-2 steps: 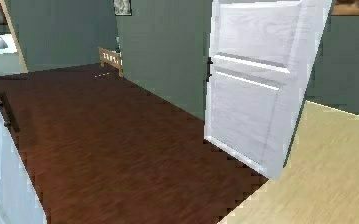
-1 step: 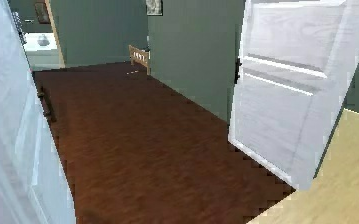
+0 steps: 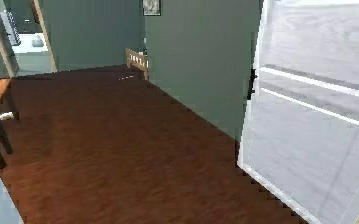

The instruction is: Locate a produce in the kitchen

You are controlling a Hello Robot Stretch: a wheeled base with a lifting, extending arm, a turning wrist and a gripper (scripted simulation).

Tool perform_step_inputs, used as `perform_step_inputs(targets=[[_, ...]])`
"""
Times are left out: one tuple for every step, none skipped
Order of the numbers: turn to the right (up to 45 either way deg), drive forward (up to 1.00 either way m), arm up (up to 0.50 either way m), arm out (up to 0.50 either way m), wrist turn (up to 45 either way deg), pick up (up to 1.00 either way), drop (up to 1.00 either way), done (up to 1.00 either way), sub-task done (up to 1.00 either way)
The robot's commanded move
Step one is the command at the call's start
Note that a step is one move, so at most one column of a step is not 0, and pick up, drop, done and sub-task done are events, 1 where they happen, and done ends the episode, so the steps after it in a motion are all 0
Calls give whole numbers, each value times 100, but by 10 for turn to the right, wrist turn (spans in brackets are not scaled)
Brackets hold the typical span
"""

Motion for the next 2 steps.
perform_step_inputs(targets=[[-300,0,0,0,0,0,0,0,0],[0,100,0,0,0,0,0,0,0]])
